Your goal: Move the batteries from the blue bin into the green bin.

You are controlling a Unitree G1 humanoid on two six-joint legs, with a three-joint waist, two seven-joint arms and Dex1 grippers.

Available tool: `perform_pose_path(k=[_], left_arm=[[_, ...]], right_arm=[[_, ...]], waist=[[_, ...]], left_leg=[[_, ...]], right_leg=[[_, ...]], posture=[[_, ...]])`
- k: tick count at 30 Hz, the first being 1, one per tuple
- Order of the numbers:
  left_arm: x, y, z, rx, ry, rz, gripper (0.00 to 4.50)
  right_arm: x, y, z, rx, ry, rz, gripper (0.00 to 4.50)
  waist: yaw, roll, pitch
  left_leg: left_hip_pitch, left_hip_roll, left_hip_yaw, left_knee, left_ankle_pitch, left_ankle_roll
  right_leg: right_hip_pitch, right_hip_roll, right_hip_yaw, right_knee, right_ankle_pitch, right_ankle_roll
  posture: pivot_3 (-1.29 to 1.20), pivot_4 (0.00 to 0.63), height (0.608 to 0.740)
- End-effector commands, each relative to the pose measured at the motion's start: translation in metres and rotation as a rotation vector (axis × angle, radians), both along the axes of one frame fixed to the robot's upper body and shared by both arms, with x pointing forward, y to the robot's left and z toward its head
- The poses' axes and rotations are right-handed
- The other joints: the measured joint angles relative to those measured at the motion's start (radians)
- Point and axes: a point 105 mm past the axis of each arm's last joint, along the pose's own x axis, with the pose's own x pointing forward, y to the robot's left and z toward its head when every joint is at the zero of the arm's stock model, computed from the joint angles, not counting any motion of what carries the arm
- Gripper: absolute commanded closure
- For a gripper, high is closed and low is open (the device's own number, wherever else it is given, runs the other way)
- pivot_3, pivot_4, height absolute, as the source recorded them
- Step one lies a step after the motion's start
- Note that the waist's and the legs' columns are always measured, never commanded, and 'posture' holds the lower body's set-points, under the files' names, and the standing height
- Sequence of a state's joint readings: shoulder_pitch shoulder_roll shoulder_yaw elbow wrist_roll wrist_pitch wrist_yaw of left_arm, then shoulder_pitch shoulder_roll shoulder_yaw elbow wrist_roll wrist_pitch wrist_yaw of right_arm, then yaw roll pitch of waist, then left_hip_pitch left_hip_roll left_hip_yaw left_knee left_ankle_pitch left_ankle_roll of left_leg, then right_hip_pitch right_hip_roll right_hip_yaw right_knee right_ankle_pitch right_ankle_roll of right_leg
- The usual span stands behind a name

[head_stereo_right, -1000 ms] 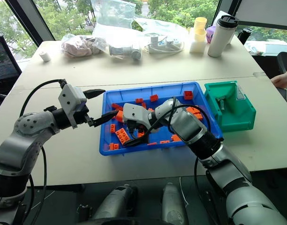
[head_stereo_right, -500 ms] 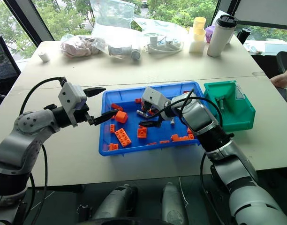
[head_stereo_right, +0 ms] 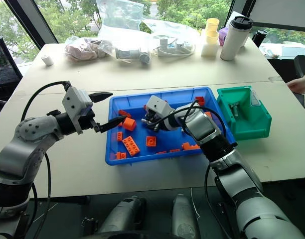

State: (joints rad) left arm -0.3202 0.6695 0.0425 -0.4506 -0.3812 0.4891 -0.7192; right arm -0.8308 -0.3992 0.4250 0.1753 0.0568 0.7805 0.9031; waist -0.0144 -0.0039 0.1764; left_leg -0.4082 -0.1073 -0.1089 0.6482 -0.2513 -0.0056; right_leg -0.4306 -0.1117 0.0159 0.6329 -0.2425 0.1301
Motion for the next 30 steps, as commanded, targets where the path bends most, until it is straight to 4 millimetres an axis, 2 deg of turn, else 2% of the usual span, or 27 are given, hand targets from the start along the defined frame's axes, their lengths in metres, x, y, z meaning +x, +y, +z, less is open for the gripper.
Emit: perform_pose_path(k=[1,2,4,6,9,11,16,18,20,26,30], left_arm=[[-0.003,-0.001,0.008,0.002,-0.046,-0.003,0.0],[-0.003,-0.001,0.008,0.002,-0.046,-0.002,0.0],[-0.003,0.0,0.008,0.002,-0.046,0.001,0.0],[-0.003,0.0,0.008,0.001,-0.046,0.003,0.0],[-0.002,0.0,0.007,-0.002,-0.045,0.002,0.0],[-0.001,-0.002,0.006,-0.005,-0.043,-0.004,0.0],[0.0,-0.003,0.005,-0.007,-0.044,-0.011,0.0],[0.0,-0.004,0.006,-0.007,-0.045,-0.014,0.0],[0.001,-0.004,0.006,-0.005,-0.047,-0.014,0.0],[0.0,0.0,0.007,0.001,-0.049,0.002,0.0],[0.0,0.006,0.008,0.008,-0.053,0.023,0.0]], right_arm=[[0.003,0.0,0.0,-0.031,-0.03,-0.003,4.12],[0.003,0.0,0.005,-0.028,-0.039,-0.001,4.48],[0.004,-0.003,0.017,-0.013,-0.067,-0.007,4.48],[0.004,-0.01,0.037,0.034,-0.081,-0.028,4.48],[0.002,-0.029,0.055,0.041,-0.108,-0.057,4.48],[0.0,-0.035,0.055,0.033,-0.107,-0.071,4.48],[-0.006,-0.03,0.044,0.032,-0.096,-0.057,4.48],[-0.011,-0.018,0.041,0.048,-0.088,-0.006,3.96],[-0.011,-0.007,0.038,0.051,-0.087,0.008,3.22],[-0.009,0.013,0.024,0.028,-0.072,0.054,0.09],[-0.002,0.017,0.014,0.008,-0.061,0.062,0.04]], waist=[[0.0,0.0,0.0],[0.001,0.0,0.0],[0.001,0.0,0.0],[0.002,0.0,0.0],[0.004,0.0,0.0],[0.003,0.0,0.0],[-0.004,0.0,0.0],[-0.002,0.0,0.0],[-0.002,0.0,0.0],[0.001,0.0,0.0],[0.0,0.0,0.0]], left_leg=[[0.0,0.0,0.0,0.0,0.0,0.0],[0.0,0.0,0.0,0.0,0.0,0.0],[0.0,0.0,0.0,0.0,0.0,0.0],[0.0,0.0,0.0,0.0,0.0,0.0],[0.0,0.0,0.0,0.0,0.0,0.0],[0.0,0.0,0.0,0.0,0.0,0.0],[0.0,0.001,0.0,-0.001,0.0,0.0],[0.0,0.001,0.0,-0.001,0.0,0.0],[0.0,0.0,0.0,0.0,0.0,0.0],[0.0,0.0,0.0,0.0,0.0,0.0],[0.0,0.0,0.0,0.0,0.0,0.0]], right_leg=[[0.0,0.0,0.0,0.0,0.0,0.0],[0.0,0.0,0.0,0.0,0.0,0.0],[0.0,0.0,0.0,0.0,0.0,0.0],[0.0,0.0,0.0,0.0,0.0,0.0],[0.0,0.0,0.0,0.0,0.0,0.0],[0.0,0.0,0.0,0.0,0.0,0.0],[0.0,0.0,0.0,0.0,0.0,0.0],[0.0,0.0,0.0,0.0,0.0,0.0],[0.0,0.0,0.0,0.0,0.0,0.0],[0.0,0.0,0.0,0.0,0.0,0.0],[0.0,0.0,0.0,0.0,0.0,0.0]], posture=[[0.0,0.15,0.74],[0.0,0.15,0.74],[0.0,0.15,0.74],[0.0,0.15,0.74],[0.0,0.15,0.74],[0.0,0.15,0.74],[0.0,0.15,0.74],[0.0,0.15,0.74],[0.0,0.15,0.74],[0.0,0.15,0.74],[0.0,0.15,0.74]])
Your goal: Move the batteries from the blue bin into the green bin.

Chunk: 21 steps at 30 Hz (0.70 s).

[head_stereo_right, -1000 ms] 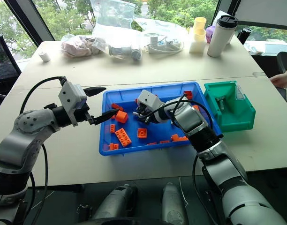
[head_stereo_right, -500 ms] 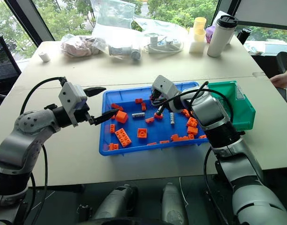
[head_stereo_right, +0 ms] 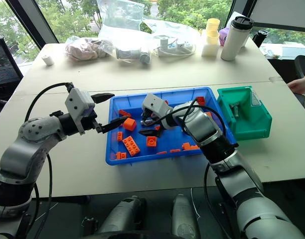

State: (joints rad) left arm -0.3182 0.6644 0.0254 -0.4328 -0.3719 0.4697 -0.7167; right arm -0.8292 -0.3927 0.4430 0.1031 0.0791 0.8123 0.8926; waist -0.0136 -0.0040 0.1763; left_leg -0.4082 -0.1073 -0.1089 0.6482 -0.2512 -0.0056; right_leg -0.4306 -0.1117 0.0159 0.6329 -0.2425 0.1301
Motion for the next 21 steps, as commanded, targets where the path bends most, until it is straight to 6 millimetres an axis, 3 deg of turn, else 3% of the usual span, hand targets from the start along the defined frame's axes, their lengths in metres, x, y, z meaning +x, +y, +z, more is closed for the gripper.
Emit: perform_pose_path(k=[1,5,6,8,14,15,18,21], left_arm=[[-0.003,0.008,0.013,0.007,-0.058,0.027,0.0],[-0.004,0.008,0.013,0.008,-0.059,0.034,0.0],[-0.004,0.008,0.013,0.007,-0.061,0.036,0.0],[-0.004,0.008,0.013,0.006,-0.062,0.04,0.0],[-0.006,0.008,0.013,0.005,-0.064,0.045,0.0],[-0.005,0.008,0.013,0.005,-0.064,0.043,0.0],[-0.005,0.006,0.014,0.003,-0.064,0.038,0.0],[-0.005,0.004,0.014,0.0,-0.064,0.03,0.0]], right_arm=[[0.008,0.004,0.004,-0.015,-0.042,0.02,0.04],[0.013,0.003,-0.012,-0.057,-0.013,0.034,0.04],[0.014,0.002,-0.017,-0.068,-0.005,0.033,0.27],[0.017,0.0,-0.021,-0.081,-0.001,0.03,0.91],[0.018,-0.002,-0.015,-0.078,-0.019,0.036,4.09],[0.018,-0.005,-0.01,-0.084,-0.041,0.04,4.46],[0.021,-0.013,0.009,-0.059,-0.096,0.018,4.46],[0.03,-0.052,0.053,-0.038,-0.21,-0.096,4.46]], waist=[[0.0,0.0,0.0],[-0.002,0.0,0.0],[-0.003,0.0,0.0],[-0.003,0.0,0.0],[-0.003,0.0,0.0],[-0.002,0.0,0.0],[0.001,0.0,0.0],[0.004,0.0,0.0]], left_leg=[[0.0,0.0,0.0,0.0,0.0,0.0],[0.0,0.0,0.0,0.0,0.0,0.0],[0.0,0.0,0.0,0.0,0.0,0.0],[0.0,0.0,0.0,0.0,0.0,0.0],[0.0,0.0,0.0,0.0,0.0,0.0],[0.0,0.0,0.0,0.0,0.0,0.0],[0.0,0.0,0.0,0.0,0.0,0.0],[0.0,0.0,0.0,0.0,0.0,0.0]], right_leg=[[0.0,0.0,0.0,0.0,0.0,0.0],[0.0,0.0,0.0,0.0,0.0,0.0],[0.0,0.001,0.0,0.0,0.0,0.0],[0.0,0.0,0.0,0.0,0.0,0.0],[0.0,0.001,0.0,0.0,0.0,0.0],[0.0,0.001,0.0,0.0,0.0,0.0],[0.0,0.0,0.0,0.0,0.0,0.0],[0.0,0.0,0.0,0.0,0.0,0.0]], posture=[[0.0,0.15,0.74],[0.0,0.15,0.74],[0.0,0.15,0.74],[0.0,0.15,0.74],[0.0,0.15,0.74],[0.0,0.15,0.74],[0.0,0.15,0.74],[0.0,0.15,0.74]])
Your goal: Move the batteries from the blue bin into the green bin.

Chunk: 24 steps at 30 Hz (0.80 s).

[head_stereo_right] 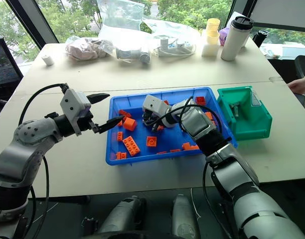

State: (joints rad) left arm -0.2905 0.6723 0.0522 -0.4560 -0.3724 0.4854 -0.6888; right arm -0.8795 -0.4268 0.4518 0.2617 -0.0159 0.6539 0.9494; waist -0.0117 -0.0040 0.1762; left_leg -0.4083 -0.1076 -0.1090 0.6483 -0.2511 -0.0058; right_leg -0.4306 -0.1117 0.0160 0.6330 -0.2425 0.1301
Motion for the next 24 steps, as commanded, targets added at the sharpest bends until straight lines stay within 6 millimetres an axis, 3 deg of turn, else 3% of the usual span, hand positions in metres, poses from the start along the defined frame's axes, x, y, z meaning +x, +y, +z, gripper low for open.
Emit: perform_pose_path(k=[1,7,12,19,24], left_arm=[[-0.004,-0.004,0.014,0.003,-0.06,-0.02,0.0],[-0.003,-0.008,0.01,-0.007,-0.05,-0.038,0.0],[0.006,-0.019,0.008,-0.015,-0.046,-0.096,0.0],[0.012,-0.026,0.008,-0.019,-0.057,-0.134,0.0],[0.014,-0.026,0.008,-0.019,-0.061,-0.139,0.0]], right_arm=[[0.011,-0.048,0.07,0.073,-0.182,-0.141,4.46],[0.013,-0.131,0.108,0.02,-0.328,-0.409,4.46],[-0.002,-0.228,0.117,-0.103,-0.366,-0.715,4.46],[-0.015,-0.258,0.105,-0.161,-0.336,-0.788,4.46],[-0.02,-0.257,0.093,-0.141,-0.296,-0.775,1.99]], waist=[[0.004,0.0,0.0],[-0.001,0.0,0.0],[0.009,0.0,0.0],[-0.003,0.0,0.0],[0.001,0.001,0.0]], left_leg=[[0.0,0.0,0.0,0.0,0.0,0.0],[-0.001,0.0,0.0,-0.001,0.0,0.0],[-0.001,0.0,0.001,-0.001,0.0,0.0],[0.0,0.001,0.002,-0.001,0.0,0.001],[0.0,0.001,0.003,0.0,0.0,0.001]], right_leg=[[0.0,0.0,0.0,0.0,0.0,0.0],[0.0,0.0,0.0,0.0,0.0,0.0],[0.001,-0.001,0.0,-0.001,0.0,0.0],[0.001,-0.001,0.001,-0.001,0.0,0.0],[0.001,-0.001,0.001,-0.001,0.0,0.0]], posture=[[0.0,0.15,0.74],[0.0,0.15,0.74],[0.0,0.15,0.74],[0.0,0.15,0.74],[0.0,0.15,0.74]])
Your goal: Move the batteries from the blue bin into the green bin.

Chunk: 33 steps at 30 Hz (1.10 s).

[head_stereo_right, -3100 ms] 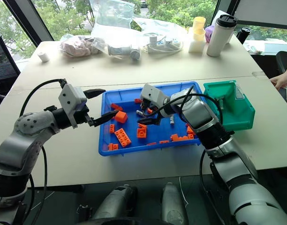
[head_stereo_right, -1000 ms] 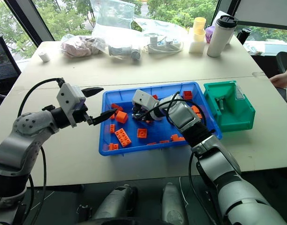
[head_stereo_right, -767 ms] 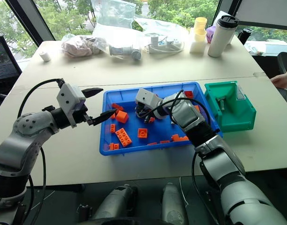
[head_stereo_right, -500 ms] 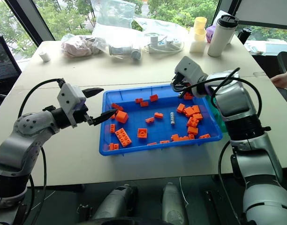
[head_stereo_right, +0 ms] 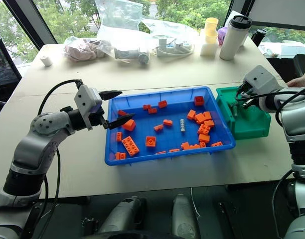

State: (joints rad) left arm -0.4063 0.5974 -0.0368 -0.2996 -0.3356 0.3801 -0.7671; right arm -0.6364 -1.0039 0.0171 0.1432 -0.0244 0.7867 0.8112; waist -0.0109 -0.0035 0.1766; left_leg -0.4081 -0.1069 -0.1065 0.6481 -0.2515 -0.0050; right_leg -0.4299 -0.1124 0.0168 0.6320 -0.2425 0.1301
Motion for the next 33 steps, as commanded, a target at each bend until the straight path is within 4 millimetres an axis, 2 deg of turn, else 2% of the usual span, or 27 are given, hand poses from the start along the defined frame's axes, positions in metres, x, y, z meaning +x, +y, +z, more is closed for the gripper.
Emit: perform_pose_path(k=[1,3,4,6,8,10,12,15,20,25,29,33], left_arm=[[-0.002,-0.002,0.01,0.002,-0.05,-0.018,0.0],[-0.002,-0.002,0.01,0.003,-0.051,-0.017,0.0],[-0.002,-0.001,0.01,0.006,-0.051,-0.016,0.0],[-0.003,0.0,0.01,0.008,-0.05,-0.014,0.0],[-0.003,0.001,0.01,0.009,-0.049,-0.015,0.0],[-0.003,0.001,0.01,0.01,-0.049,-0.013,0.0],[-0.003,0.0,0.01,0.01,-0.05,-0.013,0.0],[-0.003,0.0,0.011,0.009,-0.053,-0.011,0.0],[-0.005,0.002,0.011,0.014,-0.052,0.001,0.0],[-0.008,0.002,0.009,0.015,-0.046,0.009,0.0],[-0.008,0.003,0.008,0.017,-0.046,0.016,0.0],[-0.007,0.004,0.007,0.017,-0.048,0.02,0.0]], right_arm=[[-0.003,-0.001,0.02,0.002,-0.069,0.01,1.5],[-0.003,-0.001,0.028,-0.022,-0.095,0.017,0.41],[-0.002,0.004,0.037,-0.045,-0.121,0.035,0.09],[-0.001,0.03,0.059,0.002,-0.176,0.112,0.09],[-0.002,0.051,0.067,0.047,-0.184,0.177,0.09],[-0.007,0.084,0.059,0.098,-0.139,0.29,0.09],[-0.012,0.118,0.037,0.192,-0.049,0.377,0.09],[-0.021,0.146,0.0,0.237,0.068,0.426,0.09],[-0.025,0.151,-0.038,0.194,0.142,0.384,0.09],[-0.03,0.151,-0.062,0.198,0.204,0.344,0.09],[-0.032,0.152,-0.075,0.193,0.225,0.336,0.09],[-0.028,0.154,-0.079,0.227,0.228,0.312,0.09]], waist=[[0.0,0.0,0.0],[0.001,0.0,0.0],[0.001,0.0,0.0],[0.0,0.001,0.001],[-0.005,0.002,0.001],[-0.003,0.001,0.001],[-0.002,-0.001,0.0],[0.006,-0.001,0.0],[0.026,-0.001,0.0],[0.023,-0.001,0.0],[0.02,-0.001,0.0],[0.021,-0.001,-0.001]], left_leg=[[0.0,0.0,0.0,0.0,0.0,0.0],[0.0,0.0,0.0,0.0,0.0,0.0],[0.0,0.0,0.0,0.0,0.0,0.0],[0.0,0.0,0.0,0.0,0.0,0.0],[0.0,0.0,0.0,0.0,0.0,0.0],[0.0,0.001,0.0,-0.001,0.0,0.0],[0.0,0.002,-0.002,0.0,0.0,0.0],[0.0,0.001,-0.002,0.001,-0.001,0.002],[-0.001,-0.002,-0.002,0.002,0.0,0.0],[-0.001,-0.001,-0.002,0.002,0.0,0.0],[-0.001,-0.001,-0.002,0.002,0.0,0.0],[0.0,-0.001,-0.002,0.002,0.0,0.0]], right_leg=[[0.0,0.0,0.0,0.0,0.0,0.0],[0.0,0.0,0.0,0.0,0.0,0.0],[0.0,0.0,0.0,0.0,0.0,0.0],[0.0,0.0,0.0,0.0,0.0,0.0],[-0.001,0.0,0.001,0.0,0.0,0.0],[-0.001,0.001,0.0,0.0,0.0,0.0],[0.0,0.001,-0.001,0.0,0.0,0.0],[0.001,0.0,-0.001,0.0,0.0,0.0],[0.001,-0.001,-0.001,0.0,0.0,0.0],[0.001,-0.001,-0.001,0.0,0.0,0.0],[0.001,-0.001,-0.001,0.0,0.0,0.0],[0.001,0.0,-0.001,0.0,0.0,0.0]], posture=[[0.0,0.15,0.74],[0.0,0.15,0.74],[0.0,0.15,0.74],[0.0,0.15,0.74],[0.0,0.15,0.74],[0.0,0.15,0.74],[0.0,0.15,0.74],[0.0,0.15,0.74],[0.0,0.15,0.74],[0.0,0.15,0.74],[0.0,0.15,0.74],[0.0,0.15,0.74]])
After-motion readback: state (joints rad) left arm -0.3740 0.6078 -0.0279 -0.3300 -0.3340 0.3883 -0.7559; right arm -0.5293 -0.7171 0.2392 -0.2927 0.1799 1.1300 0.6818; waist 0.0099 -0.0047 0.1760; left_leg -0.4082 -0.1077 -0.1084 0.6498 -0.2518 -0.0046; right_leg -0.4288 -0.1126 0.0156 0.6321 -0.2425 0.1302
